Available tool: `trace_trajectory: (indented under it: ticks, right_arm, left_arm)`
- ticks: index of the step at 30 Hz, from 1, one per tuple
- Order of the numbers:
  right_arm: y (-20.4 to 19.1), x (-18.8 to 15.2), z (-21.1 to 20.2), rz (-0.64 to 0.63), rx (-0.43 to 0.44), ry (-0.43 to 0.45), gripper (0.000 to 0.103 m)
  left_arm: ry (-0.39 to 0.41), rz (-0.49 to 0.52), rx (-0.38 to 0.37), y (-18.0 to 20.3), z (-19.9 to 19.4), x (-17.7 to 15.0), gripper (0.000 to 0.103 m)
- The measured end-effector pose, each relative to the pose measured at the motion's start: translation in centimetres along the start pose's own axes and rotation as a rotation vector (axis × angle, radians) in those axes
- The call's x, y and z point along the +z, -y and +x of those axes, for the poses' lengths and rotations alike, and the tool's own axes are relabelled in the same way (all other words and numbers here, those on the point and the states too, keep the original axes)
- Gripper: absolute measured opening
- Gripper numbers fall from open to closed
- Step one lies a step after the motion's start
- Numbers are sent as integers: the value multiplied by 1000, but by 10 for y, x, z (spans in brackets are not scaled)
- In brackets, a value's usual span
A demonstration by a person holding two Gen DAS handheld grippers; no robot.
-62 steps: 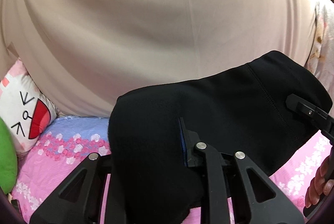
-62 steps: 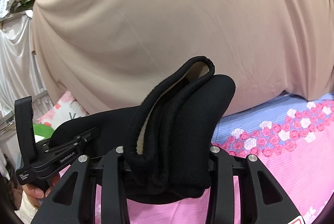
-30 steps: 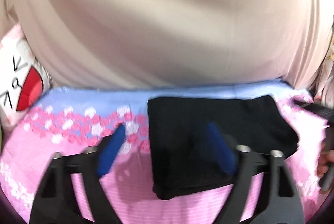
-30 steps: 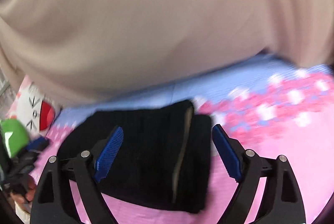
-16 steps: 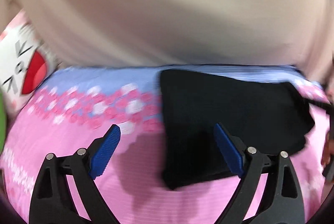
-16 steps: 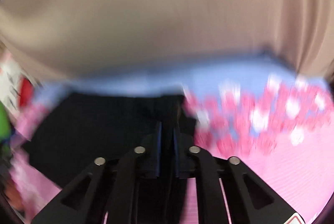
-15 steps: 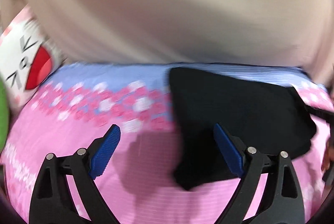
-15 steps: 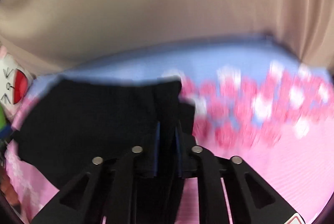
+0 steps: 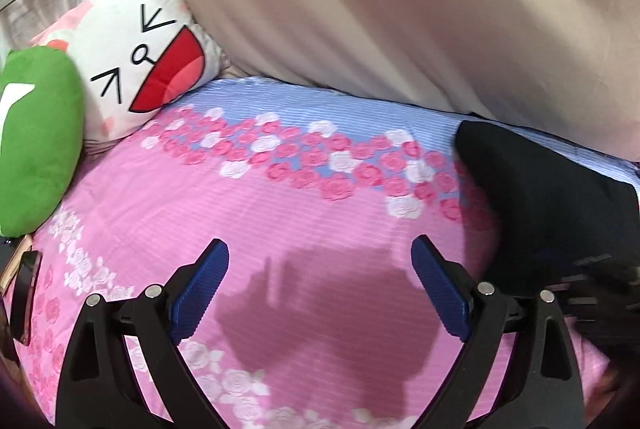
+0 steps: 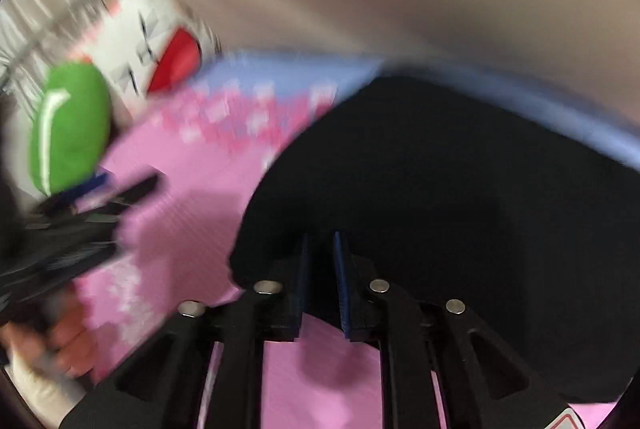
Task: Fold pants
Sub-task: 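Lower the folded pants onto the sheet and open both tools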
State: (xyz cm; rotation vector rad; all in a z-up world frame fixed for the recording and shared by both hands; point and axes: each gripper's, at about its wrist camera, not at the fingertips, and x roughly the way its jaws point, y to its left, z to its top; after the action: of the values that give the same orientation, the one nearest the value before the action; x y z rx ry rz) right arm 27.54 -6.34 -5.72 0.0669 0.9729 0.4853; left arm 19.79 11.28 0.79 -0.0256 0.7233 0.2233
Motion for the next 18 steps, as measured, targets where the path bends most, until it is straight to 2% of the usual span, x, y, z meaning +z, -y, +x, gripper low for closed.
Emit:
trace_trajectory:
  ticks: [2,3,5,7,9,11,12,14,16,17,18]
  right_arm:
    - [-9,-3,8,-1,-14,33,12]
    - [-14,-1,4,-1,-28,20,11]
    - [-12,8,-15,47,36,72,11]
    - [-5,12,-14,83,37,101,11]
    - [-5,12,30,64,13,-7,11]
    - [-13,16,41,50,8,17,9]
    - [-15,21,42,65,6,-3,10]
    - [-15,31,26,103,47,43,10]
    - [-8,38,16,125,2,100,11]
    - [-4,40,23,118,-39,87,13]
    - [3,40,42,96,-80,6,11]
  left_arm:
    - [0,2,11,-6,3,-3,91]
    - [-2,2,7,-7,3,-4,91]
    - [-12,5,-24,-6,4,-7,91]
    - [-24,13,-40,-2,6,-9,91]
    - [-27,38,-60,5,5,-13,91]
    - [-22,59,-63,11,3,-16,91]
    - [-22,67,-70,12,2,-18,91]
    - [-19,73,-80,15,1,-19,92]
    - [-19,83,-99,21,-1,-18,92]
    - [-20,88,-110,24,-2,-16,92]
    - [-20,93,-126,29,-4,-12,92]
